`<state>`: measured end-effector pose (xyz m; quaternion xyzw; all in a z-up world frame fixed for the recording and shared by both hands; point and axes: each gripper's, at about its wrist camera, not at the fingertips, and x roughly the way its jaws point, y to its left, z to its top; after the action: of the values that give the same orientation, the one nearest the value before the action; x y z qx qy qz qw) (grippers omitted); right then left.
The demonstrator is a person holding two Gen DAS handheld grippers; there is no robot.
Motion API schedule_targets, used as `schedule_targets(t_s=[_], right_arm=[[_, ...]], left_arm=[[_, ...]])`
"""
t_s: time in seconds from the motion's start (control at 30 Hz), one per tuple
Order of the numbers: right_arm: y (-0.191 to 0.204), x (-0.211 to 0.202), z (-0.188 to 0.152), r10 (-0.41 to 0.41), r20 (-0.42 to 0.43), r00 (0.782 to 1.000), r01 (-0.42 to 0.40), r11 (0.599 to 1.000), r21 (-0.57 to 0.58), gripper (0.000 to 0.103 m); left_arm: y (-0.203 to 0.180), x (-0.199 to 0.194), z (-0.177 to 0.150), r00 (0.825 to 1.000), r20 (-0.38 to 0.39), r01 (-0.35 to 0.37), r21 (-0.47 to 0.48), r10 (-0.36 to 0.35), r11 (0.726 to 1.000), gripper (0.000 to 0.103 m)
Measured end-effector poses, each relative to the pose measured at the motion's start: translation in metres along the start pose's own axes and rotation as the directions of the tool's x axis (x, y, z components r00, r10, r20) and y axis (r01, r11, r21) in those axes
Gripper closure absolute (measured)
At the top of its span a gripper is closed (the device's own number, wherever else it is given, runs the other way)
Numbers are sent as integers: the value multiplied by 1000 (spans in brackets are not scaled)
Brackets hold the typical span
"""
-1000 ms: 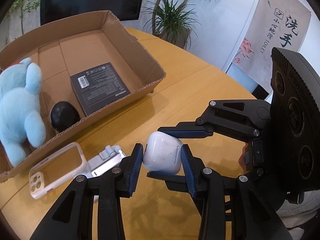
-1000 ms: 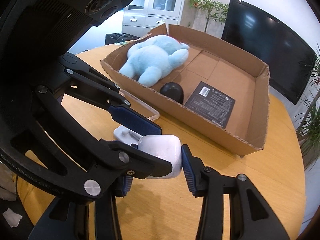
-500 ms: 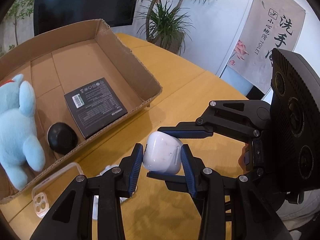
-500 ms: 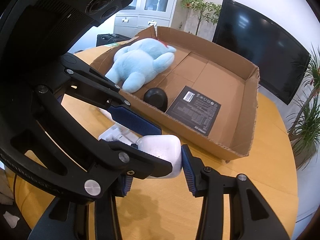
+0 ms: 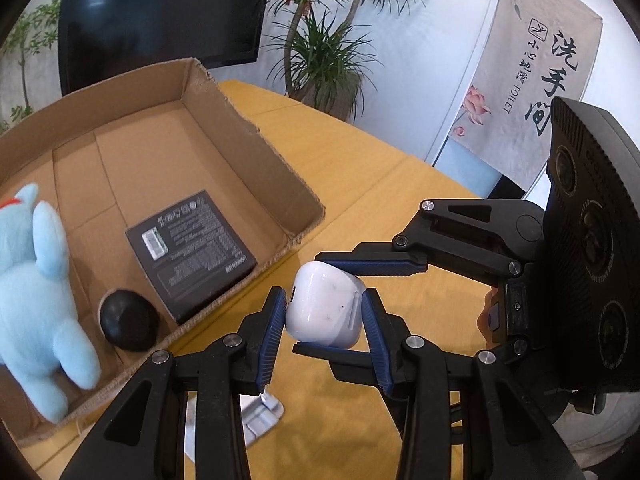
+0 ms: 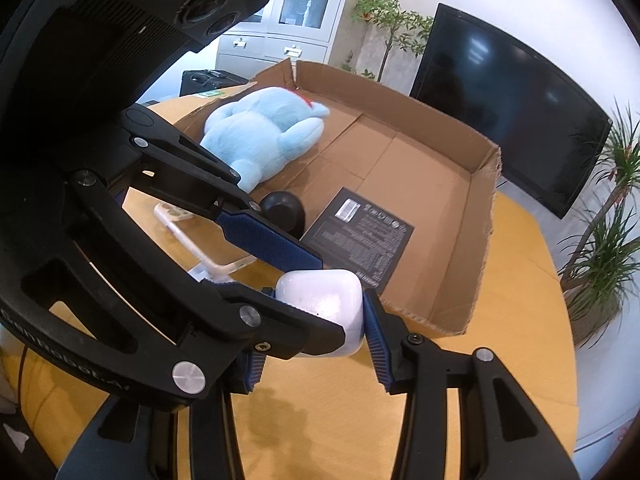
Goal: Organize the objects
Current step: 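Lower the white earbud case into the cardboard box with both grippers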
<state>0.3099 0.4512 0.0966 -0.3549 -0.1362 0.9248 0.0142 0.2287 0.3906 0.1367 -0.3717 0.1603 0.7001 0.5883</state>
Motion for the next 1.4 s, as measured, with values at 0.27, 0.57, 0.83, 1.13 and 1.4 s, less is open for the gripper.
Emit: schedule_targets(t_s=[0.27,0.57,0.83,1.13,1.4], right_arm=[[-12,6,11,-23,2,1000,23,1000,-5,62],[-18,11,13,-46,-6,999,46,999,-23,62],[-29,19,15,-52,-9,999,52,998,-33,62],[-39,32,14,-44,-22,999,43,999,-32,62],[-44,45,16,-34,-33,999,32,999,-37,62]], left_arm=[[7,5,15,1000,9,2,7,-2,1000,66],[17,18,28,1000,1,20,6,-21,1000,66],[21,33,42,1000,-18,20,5,-20,1000,66],[29,47,46,999,-42,24,-1,-24,1000,66],[40,56,49,998,-55,26,-15,-27,1000,66]])
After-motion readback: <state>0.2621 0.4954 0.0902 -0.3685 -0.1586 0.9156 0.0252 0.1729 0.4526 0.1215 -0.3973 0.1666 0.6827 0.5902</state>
